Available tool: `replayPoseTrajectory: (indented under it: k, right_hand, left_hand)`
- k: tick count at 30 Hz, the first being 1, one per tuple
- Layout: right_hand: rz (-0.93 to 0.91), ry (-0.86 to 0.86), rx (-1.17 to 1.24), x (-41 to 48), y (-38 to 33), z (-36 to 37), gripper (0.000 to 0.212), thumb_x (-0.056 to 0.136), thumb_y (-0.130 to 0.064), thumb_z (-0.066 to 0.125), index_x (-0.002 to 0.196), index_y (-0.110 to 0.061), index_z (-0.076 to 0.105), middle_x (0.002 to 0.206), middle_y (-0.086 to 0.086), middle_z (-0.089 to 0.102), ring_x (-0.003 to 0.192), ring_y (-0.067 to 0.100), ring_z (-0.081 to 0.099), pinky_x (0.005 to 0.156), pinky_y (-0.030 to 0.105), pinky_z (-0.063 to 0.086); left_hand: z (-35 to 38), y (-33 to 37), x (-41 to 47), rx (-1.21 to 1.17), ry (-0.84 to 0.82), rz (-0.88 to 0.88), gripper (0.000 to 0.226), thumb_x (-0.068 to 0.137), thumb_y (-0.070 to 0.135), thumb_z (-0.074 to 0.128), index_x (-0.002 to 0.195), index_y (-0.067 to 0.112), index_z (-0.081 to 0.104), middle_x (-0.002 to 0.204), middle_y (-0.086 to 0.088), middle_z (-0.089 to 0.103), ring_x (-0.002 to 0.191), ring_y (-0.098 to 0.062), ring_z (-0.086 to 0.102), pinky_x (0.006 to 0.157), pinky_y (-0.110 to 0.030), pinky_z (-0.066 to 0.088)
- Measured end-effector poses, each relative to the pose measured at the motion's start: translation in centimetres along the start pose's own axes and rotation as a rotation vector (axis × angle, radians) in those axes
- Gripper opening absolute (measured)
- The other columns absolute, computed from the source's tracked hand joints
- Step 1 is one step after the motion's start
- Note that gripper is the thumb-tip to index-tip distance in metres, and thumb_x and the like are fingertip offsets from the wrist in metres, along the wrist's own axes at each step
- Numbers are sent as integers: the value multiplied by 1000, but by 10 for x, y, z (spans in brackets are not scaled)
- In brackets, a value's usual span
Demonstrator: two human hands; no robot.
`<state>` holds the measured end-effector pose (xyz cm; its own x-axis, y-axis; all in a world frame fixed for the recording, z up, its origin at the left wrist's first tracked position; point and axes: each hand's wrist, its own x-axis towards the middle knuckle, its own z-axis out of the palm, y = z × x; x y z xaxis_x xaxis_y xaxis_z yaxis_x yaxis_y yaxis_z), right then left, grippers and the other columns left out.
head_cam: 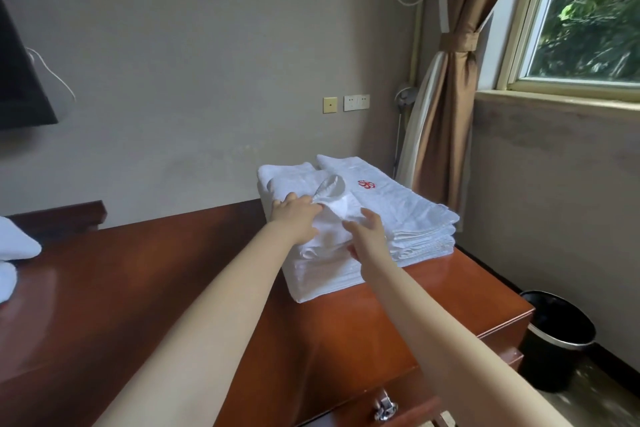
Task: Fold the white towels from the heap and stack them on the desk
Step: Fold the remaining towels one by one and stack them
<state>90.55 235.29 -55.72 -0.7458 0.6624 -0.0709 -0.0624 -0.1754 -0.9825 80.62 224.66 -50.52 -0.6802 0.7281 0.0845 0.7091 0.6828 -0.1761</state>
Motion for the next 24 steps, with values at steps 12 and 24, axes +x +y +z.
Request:
replayPoseTrajectory:
  k: [12, 24]
  right_hand:
    - [-585, 235, -1108, 15, -17, -26, 39, 86, -26, 61, 123, -17, 55, 122, 7, 42, 87, 28, 58, 68, 37, 51]
    - [-463, -89, -698, 140, -64, 38, 130, 61, -33, 88, 153, -21, -2, 152, 2, 32, 140, 25, 28, 102, 38, 37]
  left_hand:
    - [-17, -5, 11, -12, 149, -6, 54, 89, 5, 41, 134, 33, 46, 129, -2, 46, 120, -28, 38, 102, -45, 32]
    - [-57, -62, 91, -8, 468, -26, 64, 76, -5, 44, 126, 35, 52, 109, -1, 50, 111, -24, 39, 97, -36, 22]
